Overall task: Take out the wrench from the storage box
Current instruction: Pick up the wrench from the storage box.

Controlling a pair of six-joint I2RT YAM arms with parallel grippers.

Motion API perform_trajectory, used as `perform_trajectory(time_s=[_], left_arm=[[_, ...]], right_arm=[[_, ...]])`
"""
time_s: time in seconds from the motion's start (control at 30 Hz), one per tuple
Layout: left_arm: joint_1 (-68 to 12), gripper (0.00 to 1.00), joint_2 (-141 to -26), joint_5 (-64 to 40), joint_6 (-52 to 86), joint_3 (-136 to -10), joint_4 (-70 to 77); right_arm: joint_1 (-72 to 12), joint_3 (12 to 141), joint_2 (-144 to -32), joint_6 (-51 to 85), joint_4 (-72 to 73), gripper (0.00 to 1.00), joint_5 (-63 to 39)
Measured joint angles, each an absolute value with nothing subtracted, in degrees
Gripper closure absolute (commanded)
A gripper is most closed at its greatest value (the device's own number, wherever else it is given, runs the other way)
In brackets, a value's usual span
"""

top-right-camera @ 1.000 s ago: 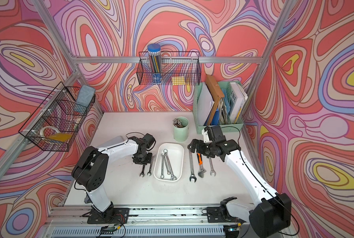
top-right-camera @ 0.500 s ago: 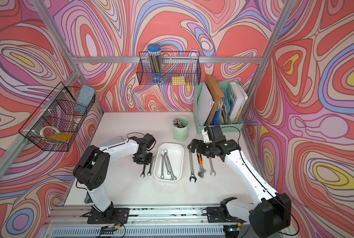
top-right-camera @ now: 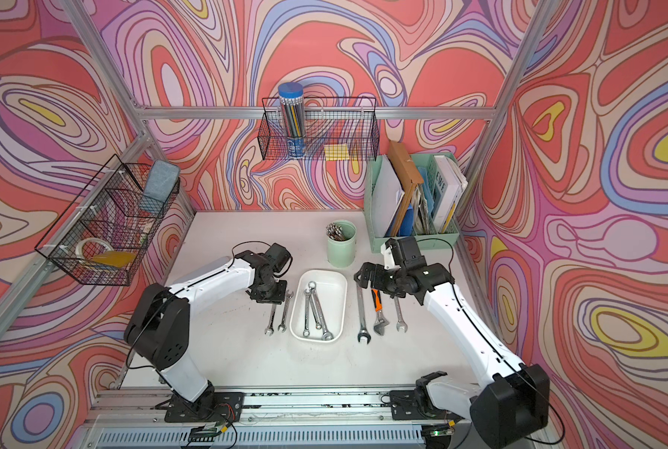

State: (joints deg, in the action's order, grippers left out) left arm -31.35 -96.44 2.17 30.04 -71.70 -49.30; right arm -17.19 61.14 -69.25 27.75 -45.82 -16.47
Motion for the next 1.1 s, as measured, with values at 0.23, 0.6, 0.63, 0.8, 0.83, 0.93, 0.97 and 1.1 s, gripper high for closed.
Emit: perform_trajectory(time_s=[0.23, 0.6, 0.63, 0.8, 0.83, 0.93, 0.97, 1.1], left_arm=[[-43.5, 0.60, -93.9, 3.4, 35.7, -80.8, -52.3], [-50.4, 0.60, -107.3, 3.2, 42.0, -85.4, -51.2], [-50.4, 0.60, -108.0, 3.2, 42.3, -85.2, -51.0], [-50.3, 0.63, -109.7, 4.8, 43.6, -84.8, -50.8], [-50.3, 0.64, -109.7, 5.6, 43.8, -84.6, -50.8], [-50.3, 0.66, -109.9, 7.7, 44.0, -84.0, -50.9], [-50.3, 0.66, -110.2, 8.4, 44.0, -83.9, -51.0], [-50.3, 0.67, -112.0, 10.0, 44.0, -83.2, -51.0]], right_arm=[[-17.2, 61.2, -69.3, 27.8, -45.8, 0.02, -16.3], [-17.2, 61.2, -69.0, 27.7, -45.8, 0.02, -15.8], [-17.2, 61.2, -69.0, 27.7, -45.8, 0.02, -15.8], [-17.1, 61.2, -68.8, 27.7, -45.8, 0.02, -15.8], [-17.1, 61.2, -68.8, 27.7, -45.8, 0.02, -15.8], [-17.1, 61.1, -68.8, 27.7, -45.8, 0.02, -15.9], [-17.1, 61.1, -68.8, 27.7, -45.8, 0.02, -15.9], [-16.8, 60.8, -68.6, 27.7, -45.8, 0.02, -15.9]])
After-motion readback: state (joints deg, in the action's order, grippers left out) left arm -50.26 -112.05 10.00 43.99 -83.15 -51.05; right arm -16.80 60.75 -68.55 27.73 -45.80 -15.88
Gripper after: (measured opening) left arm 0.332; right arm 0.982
